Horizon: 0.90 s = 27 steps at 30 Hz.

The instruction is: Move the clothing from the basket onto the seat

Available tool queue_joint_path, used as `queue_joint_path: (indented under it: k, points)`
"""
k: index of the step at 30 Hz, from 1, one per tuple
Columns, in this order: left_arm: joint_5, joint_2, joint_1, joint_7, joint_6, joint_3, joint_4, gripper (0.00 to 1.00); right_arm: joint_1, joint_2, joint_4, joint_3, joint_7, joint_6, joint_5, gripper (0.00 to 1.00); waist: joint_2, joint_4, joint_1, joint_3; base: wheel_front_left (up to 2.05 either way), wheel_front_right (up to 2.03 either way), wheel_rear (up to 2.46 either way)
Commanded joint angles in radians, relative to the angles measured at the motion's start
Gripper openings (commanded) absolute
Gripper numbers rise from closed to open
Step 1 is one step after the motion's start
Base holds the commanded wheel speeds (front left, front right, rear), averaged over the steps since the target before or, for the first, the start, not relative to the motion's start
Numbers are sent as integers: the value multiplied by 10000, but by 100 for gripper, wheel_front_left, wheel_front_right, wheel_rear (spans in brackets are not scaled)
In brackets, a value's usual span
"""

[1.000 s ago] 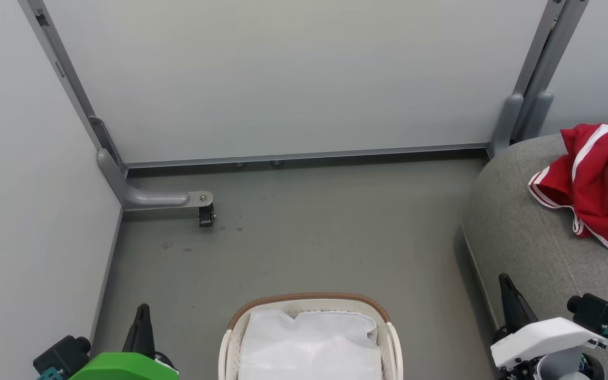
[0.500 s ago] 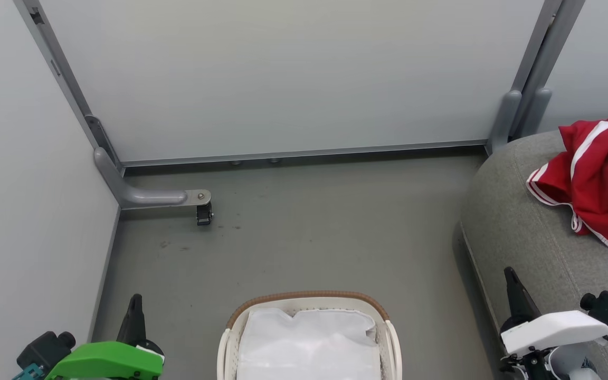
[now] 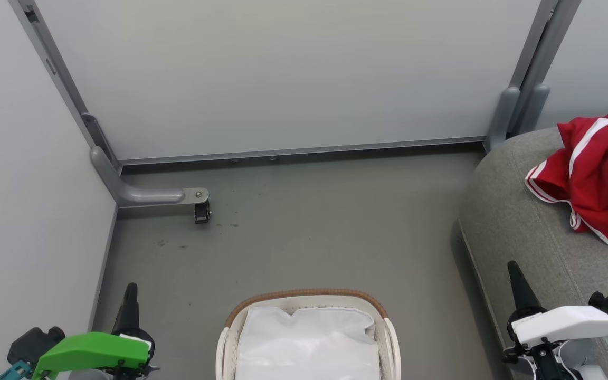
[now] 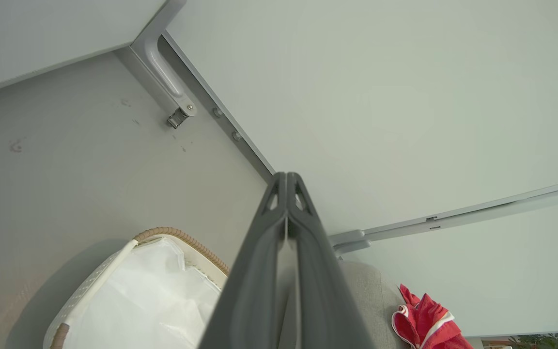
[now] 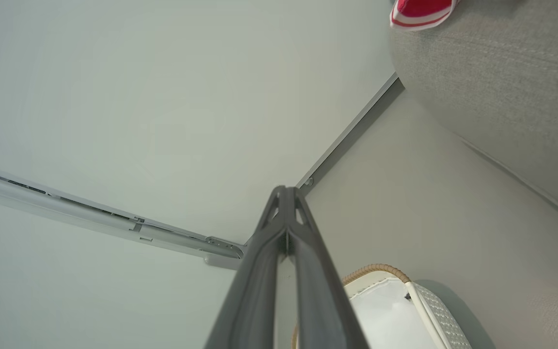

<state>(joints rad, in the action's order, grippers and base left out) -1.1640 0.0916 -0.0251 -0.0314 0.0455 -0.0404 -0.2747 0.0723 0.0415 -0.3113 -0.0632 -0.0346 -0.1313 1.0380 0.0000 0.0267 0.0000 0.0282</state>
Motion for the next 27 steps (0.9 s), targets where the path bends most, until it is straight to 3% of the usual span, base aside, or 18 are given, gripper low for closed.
queue_joint_path:
  k: [1,27]
  points:
    - [-235,5,-298,55,105,109,118,0,228,68,161,-58,80,4,300,0,0,-6,0,-7,0,0,0]
    - [-2198,-199,-603,723,468,796,214,0,316,90,414,-275,737,6,2811,0,0,-108,0,-127,0,0,0]
